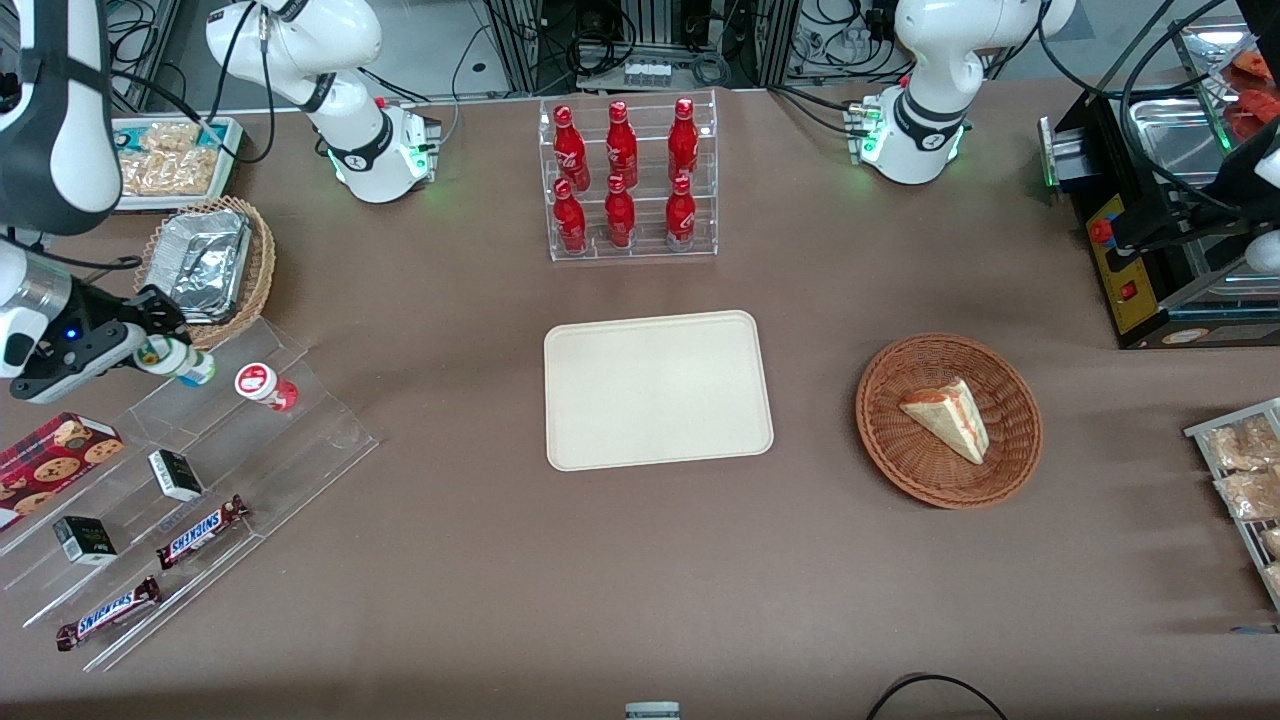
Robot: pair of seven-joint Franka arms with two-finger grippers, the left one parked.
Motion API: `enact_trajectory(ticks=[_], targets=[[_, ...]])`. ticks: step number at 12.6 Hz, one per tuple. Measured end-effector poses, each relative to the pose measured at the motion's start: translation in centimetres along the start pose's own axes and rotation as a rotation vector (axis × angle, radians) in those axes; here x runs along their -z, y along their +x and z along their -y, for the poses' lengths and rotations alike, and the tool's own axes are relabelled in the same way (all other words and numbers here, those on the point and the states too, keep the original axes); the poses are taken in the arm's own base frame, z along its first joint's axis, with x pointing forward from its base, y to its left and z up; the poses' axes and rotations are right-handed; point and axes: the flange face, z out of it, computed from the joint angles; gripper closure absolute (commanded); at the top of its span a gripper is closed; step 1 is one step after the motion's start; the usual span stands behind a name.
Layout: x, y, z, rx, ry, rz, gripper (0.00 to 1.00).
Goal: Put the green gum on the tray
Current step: 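Lift the gum tub and carry it over the cream tray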
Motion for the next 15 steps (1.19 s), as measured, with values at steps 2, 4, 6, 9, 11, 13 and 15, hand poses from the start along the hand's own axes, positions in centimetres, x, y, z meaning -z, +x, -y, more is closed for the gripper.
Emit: enact_trajectory(ticks=[2, 4, 6, 9, 11, 13, 15], targets=[[1.9, 2.5, 3.4, -0.049, 0.003, 0.013, 1.0], [3.1, 5.0, 7.4, -0.101, -0.001, 0.021, 1.0], [3.4, 7.5, 11.8, -0.163, 0.016, 0.013, 1.0], [2.9, 10.3, 18.1, -0.259, 0.043, 0.02, 1.0], [2.2, 12.3, 22.5, -0.315, 0.042, 0.022, 1.0], [1.4, 14.6, 26.9, -0.372, 0.04, 0.01, 1.0], [0.1, 17.5, 31.7, -0.432, 0.033, -0.01, 1.0]])
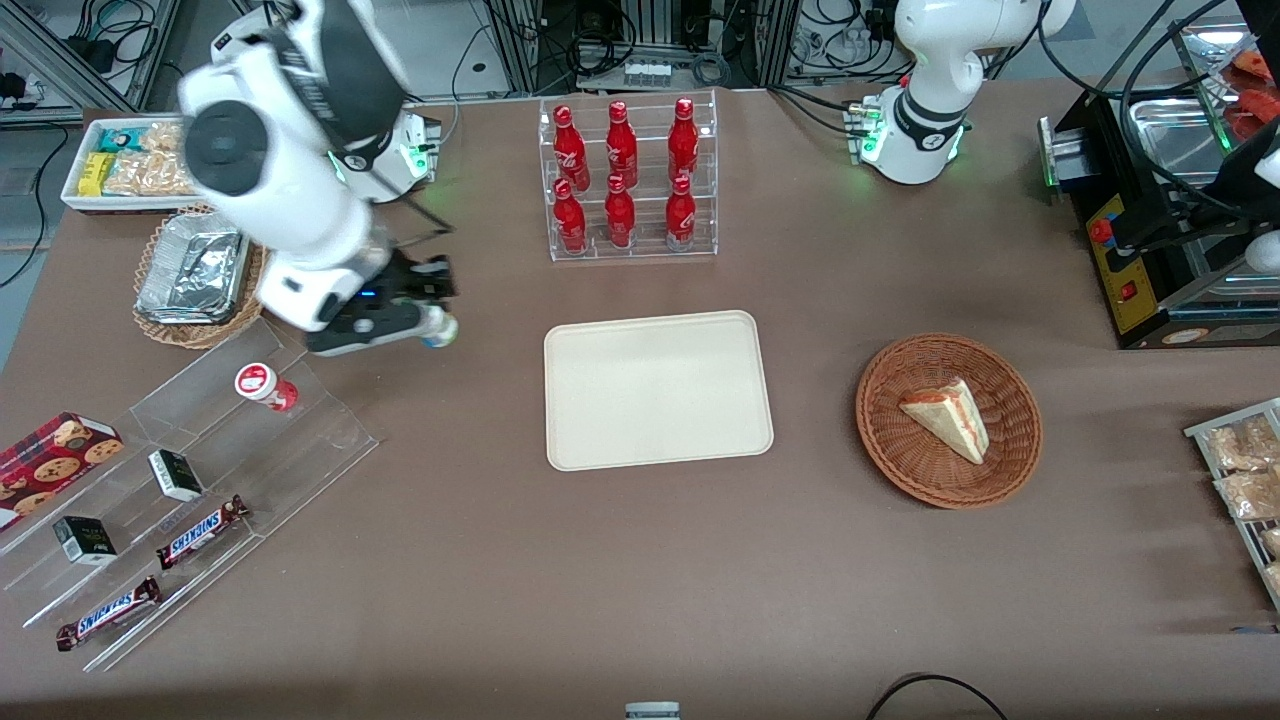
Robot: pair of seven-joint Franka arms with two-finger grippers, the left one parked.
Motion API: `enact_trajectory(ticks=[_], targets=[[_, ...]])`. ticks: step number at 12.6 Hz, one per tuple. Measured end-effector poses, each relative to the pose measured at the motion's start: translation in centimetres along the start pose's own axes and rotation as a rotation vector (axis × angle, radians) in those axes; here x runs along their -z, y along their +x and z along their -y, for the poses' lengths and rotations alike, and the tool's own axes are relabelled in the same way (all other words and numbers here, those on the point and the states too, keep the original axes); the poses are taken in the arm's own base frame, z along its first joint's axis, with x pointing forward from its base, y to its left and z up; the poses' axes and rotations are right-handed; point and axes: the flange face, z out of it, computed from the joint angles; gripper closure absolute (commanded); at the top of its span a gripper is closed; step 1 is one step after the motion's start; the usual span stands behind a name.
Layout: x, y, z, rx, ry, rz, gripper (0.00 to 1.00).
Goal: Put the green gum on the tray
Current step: 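Lift the gum tub and carry it over the cream tray, then lower the gum tub onto the cream tray with the right gripper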
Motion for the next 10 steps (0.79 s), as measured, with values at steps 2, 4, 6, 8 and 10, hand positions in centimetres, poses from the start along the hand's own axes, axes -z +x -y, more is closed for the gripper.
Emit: enact_trajectory(ticks=[2, 4, 6, 8, 10], targets=[[-2.6, 0.7, 6.0, -0.061, -0.018, -0.027, 1.0], [-6.0, 1.6, 11.5, -0.106, -0.007, -0.039, 1.0], [-10.0, 2.7, 15.4, -0.143, 0.024, -0.061, 1.0], [-14.2, 3.2, 18.1, -0.148, 0.028, -0.096, 1.0], [-17.5, 3.3, 19.7, -0.136, 0.018, -0.116, 1.0]])
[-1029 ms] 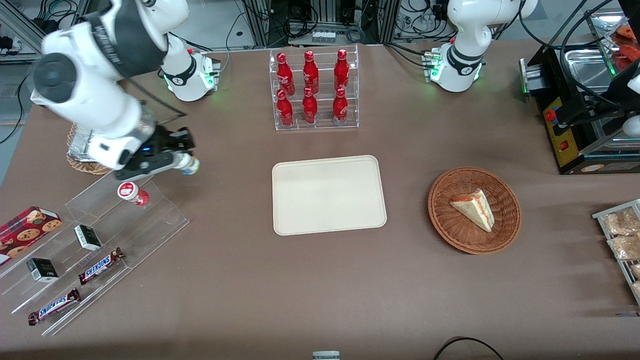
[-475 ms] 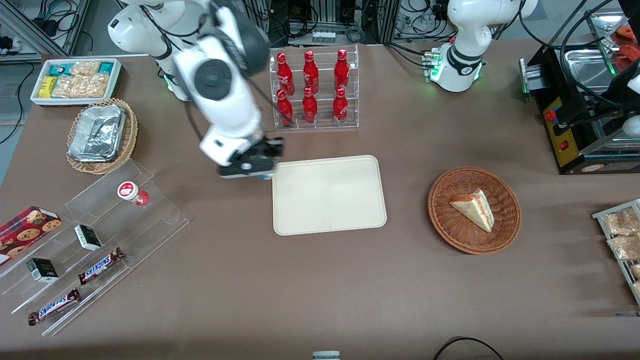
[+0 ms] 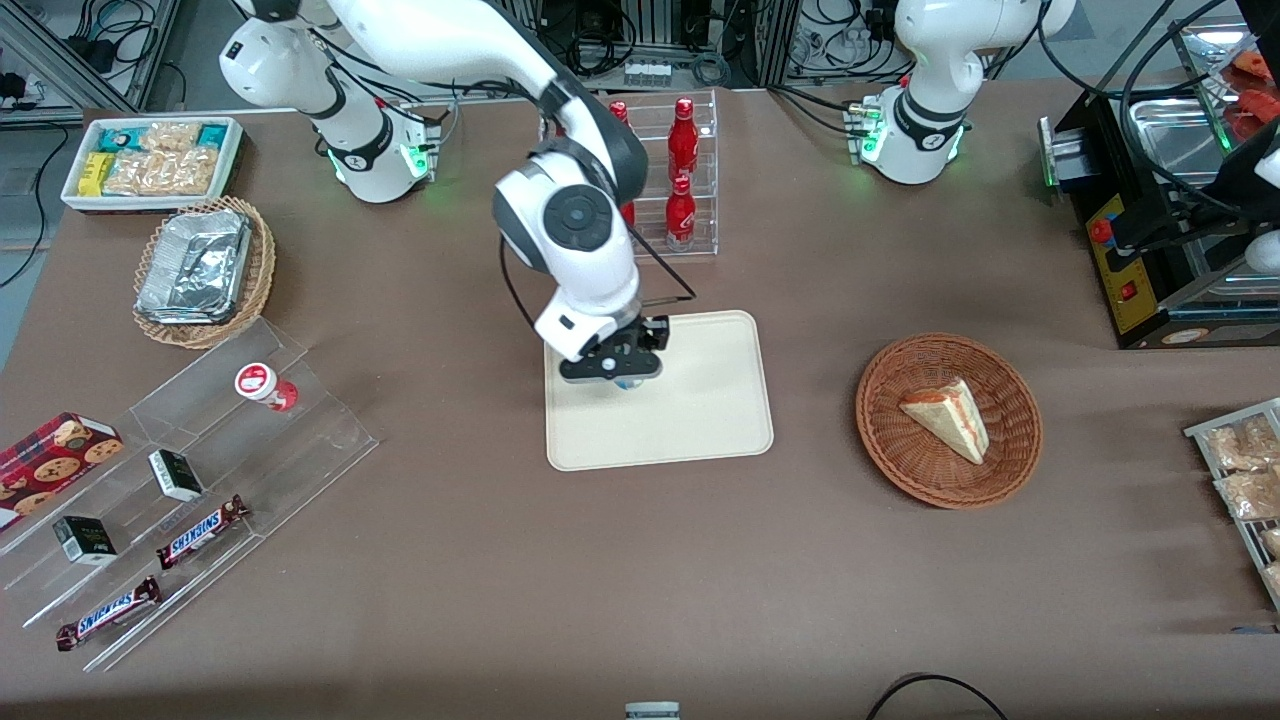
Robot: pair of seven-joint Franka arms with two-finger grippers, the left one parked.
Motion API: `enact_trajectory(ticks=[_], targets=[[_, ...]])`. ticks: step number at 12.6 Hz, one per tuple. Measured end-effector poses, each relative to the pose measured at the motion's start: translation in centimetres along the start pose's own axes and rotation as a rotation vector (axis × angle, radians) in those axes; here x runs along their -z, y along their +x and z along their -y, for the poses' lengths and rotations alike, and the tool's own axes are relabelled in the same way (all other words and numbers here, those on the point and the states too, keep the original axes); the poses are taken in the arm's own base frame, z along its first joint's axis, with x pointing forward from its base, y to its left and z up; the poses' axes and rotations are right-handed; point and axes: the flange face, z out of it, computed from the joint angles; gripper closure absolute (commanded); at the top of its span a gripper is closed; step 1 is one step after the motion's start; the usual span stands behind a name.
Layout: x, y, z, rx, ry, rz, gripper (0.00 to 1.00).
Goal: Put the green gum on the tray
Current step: 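Lower the gum tub onto the cream tray with the right gripper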
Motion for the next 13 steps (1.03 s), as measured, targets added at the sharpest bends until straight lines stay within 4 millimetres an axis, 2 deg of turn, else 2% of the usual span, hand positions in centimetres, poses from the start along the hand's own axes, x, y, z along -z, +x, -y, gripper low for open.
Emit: enact_trajectory(ticks=[7, 9, 13], targets=[[-7.3, -2.5, 2.9, 0.056, -0.031, -0.02, 1.0], [-8.5, -2.7, 2.8, 0.059, -0.045, -0.011, 1.0], [-9.4, -3.2, 3.0, 0.048, -0.039, 0.006, 1.0]])
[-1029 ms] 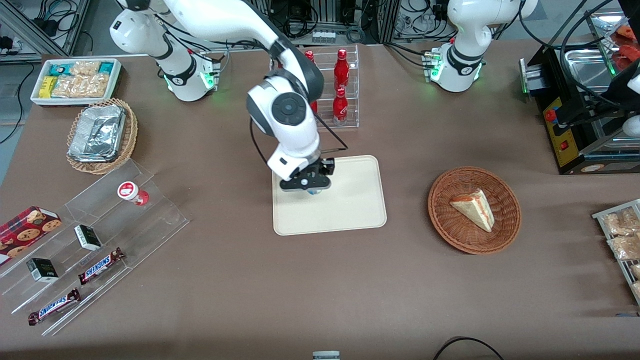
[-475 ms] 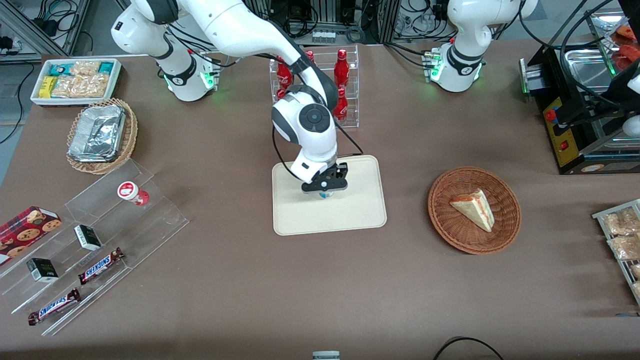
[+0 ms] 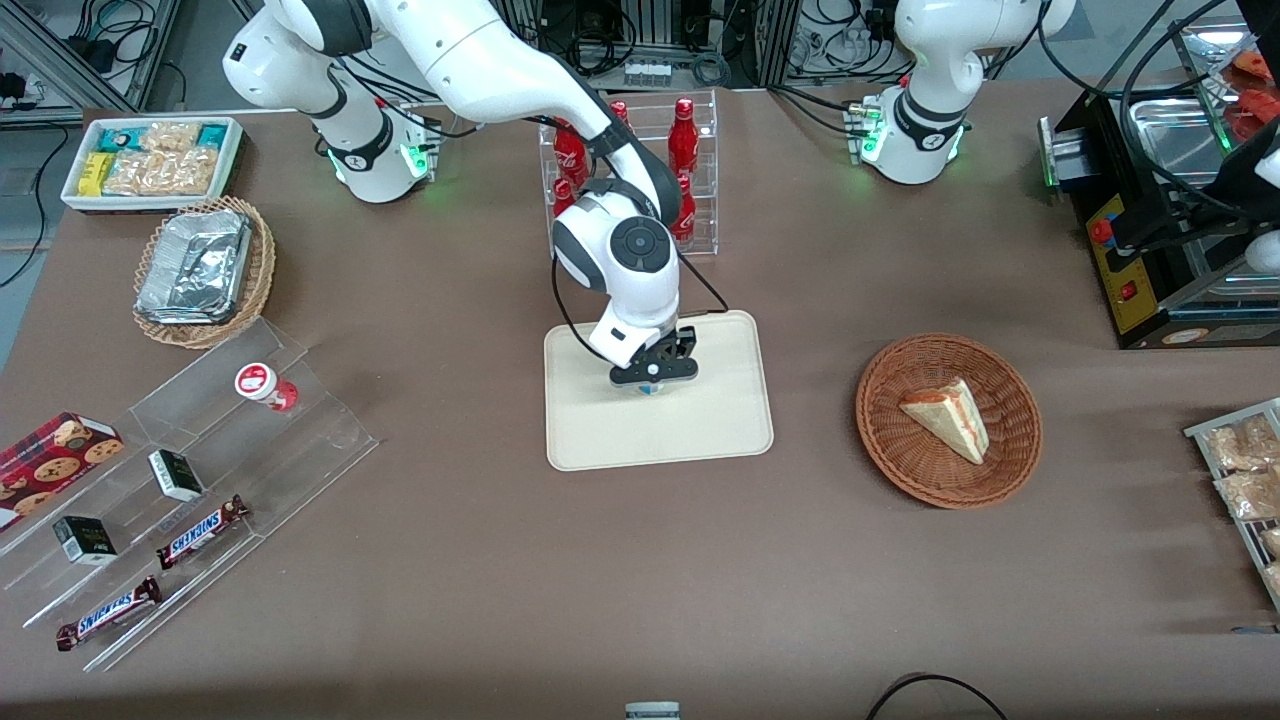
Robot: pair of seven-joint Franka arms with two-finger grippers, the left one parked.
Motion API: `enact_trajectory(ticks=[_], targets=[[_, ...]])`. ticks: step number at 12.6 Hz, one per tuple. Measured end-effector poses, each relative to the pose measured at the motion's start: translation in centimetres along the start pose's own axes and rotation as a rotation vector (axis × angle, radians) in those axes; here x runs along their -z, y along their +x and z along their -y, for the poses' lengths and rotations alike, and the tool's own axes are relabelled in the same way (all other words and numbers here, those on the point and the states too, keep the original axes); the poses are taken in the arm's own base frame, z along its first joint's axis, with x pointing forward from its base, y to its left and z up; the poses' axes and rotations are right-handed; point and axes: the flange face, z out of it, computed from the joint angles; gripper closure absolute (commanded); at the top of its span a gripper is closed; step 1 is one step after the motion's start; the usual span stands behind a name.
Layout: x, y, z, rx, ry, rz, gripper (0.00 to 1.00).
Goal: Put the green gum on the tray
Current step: 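Lower the gum tub onto the cream tray with the right gripper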
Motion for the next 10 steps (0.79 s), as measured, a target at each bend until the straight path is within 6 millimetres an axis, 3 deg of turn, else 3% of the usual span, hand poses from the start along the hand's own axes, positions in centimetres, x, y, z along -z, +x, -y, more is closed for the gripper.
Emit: enact_trajectory(ticks=[5, 6, 7, 9, 10], targets=[[-1.0, -0.2, 0.2, -0.017, 0.017, 0.007, 1.0], [-1.2, -0.3, 0.3, -0.015, 0.015, 0.008, 0.95], [-1.5, -0.4, 0.3, -0.013, 0.014, 0.007, 0.68], [-1.5, -0.4, 0.3, -0.013, 0.014, 0.006, 0.0], [-1.5, -0.4, 0.3, -0.014, 0.014, 0.006, 0.0]])
